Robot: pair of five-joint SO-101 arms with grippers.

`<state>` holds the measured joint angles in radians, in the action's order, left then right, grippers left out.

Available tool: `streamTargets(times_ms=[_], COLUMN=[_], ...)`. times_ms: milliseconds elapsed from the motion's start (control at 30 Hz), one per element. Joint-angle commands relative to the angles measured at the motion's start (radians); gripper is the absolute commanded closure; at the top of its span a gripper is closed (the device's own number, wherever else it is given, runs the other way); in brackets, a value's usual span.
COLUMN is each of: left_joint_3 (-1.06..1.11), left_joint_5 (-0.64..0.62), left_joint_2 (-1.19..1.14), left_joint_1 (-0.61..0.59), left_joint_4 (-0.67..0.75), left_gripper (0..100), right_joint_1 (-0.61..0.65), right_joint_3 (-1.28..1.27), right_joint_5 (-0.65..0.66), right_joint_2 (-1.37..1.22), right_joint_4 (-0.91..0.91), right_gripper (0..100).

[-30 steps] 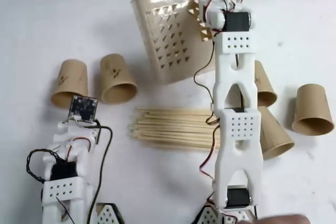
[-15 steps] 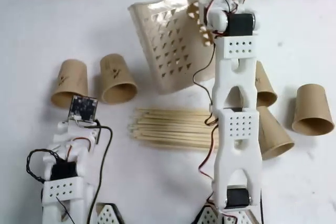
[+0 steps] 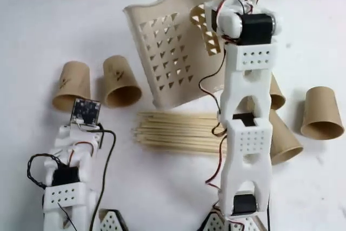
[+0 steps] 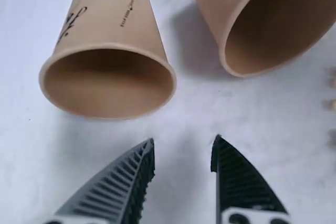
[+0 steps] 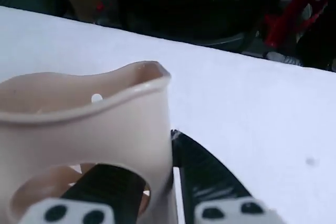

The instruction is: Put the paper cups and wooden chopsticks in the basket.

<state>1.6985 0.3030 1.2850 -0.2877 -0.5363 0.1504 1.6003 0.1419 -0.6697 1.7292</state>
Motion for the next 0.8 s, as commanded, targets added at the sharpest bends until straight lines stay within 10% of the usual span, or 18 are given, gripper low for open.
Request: streamTargets(times_ms=[0,400,600,767], left_joint_3=[-0.002,-0.002,-0.071,-0.253], left_joint_5=[0.009,0.014,0.347,0.379], left_joint_2=[0.015,0.015,0.015,0.015], left_joint_1=[0.012,-0.015,-0.073,-0.113], left_joint_4=[-0.002,0.006,-0.08,-0.299], left_gripper=[81,81,81,81], right_joint_1=[0.01,0.09,0.088,0.09], right_joint_3=[-0.186,-1.08,-1.467,-1.711], right_joint_5=[-0.011,-0.008,0.031,0.04], right_joint_2=[0.17,0.832,1.02,1.095], right_joint_4=[0.005,-0.219,-0.478,-0.777], right_gripper=[98.5,98.3,98.3,98.4])
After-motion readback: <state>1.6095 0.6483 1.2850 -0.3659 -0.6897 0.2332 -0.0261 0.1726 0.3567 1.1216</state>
